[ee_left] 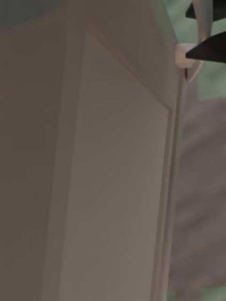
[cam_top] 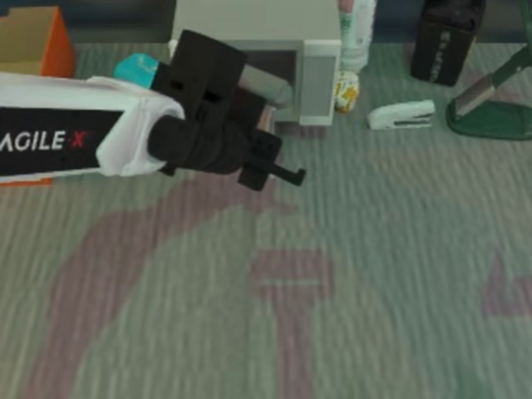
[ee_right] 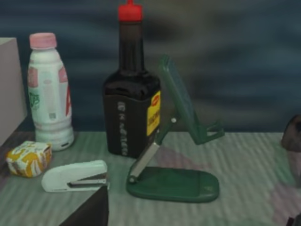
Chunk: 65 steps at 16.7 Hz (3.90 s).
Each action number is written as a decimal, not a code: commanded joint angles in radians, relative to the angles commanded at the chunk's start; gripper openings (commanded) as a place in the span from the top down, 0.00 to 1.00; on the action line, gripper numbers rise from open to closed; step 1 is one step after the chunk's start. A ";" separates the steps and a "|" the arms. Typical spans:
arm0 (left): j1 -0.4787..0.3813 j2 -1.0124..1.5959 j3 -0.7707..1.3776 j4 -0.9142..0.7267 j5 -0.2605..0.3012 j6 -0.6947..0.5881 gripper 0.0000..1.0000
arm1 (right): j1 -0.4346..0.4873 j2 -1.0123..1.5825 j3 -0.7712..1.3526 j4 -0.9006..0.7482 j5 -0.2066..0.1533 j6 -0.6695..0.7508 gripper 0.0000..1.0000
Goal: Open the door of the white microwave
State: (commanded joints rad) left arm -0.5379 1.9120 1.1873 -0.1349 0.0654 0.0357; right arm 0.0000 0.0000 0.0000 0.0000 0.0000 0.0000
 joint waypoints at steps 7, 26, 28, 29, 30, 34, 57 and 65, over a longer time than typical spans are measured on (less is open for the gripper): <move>0.000 0.000 0.000 0.000 0.000 0.000 1.00 | 0.000 0.000 0.000 0.000 0.000 0.000 0.00; 0.023 -0.023 -0.030 0.002 0.050 0.059 1.00 | 0.000 0.000 0.000 0.000 0.000 0.000 0.00; 0.023 -0.023 -0.030 0.002 0.050 0.059 1.00 | 0.000 0.000 0.000 0.000 0.000 0.000 0.00; 0.023 -0.023 -0.030 0.002 0.050 0.059 1.00 | 0.000 0.000 0.000 0.000 0.000 0.000 0.00; 0.023 -0.023 -0.030 0.002 0.050 0.059 1.00 | 0.000 0.000 0.000 0.000 0.000 0.000 0.00; 0.023 -0.023 -0.030 0.002 0.050 0.059 1.00 | 0.000 0.000 0.000 0.000 0.000 0.000 0.00; 0.050 -0.043 -0.057 -0.002 0.104 0.124 1.00 | 0.000 0.000 0.000 0.000 0.000 0.000 0.00; 0.050 -0.043 -0.057 -0.002 0.104 0.124 1.00 | 0.000 0.000 0.000 0.000 0.000 0.000 0.00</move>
State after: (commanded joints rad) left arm -0.4880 1.8685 1.1306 -0.1367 0.1697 0.1594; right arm 0.0000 0.0000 0.0000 0.0000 0.0000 0.0000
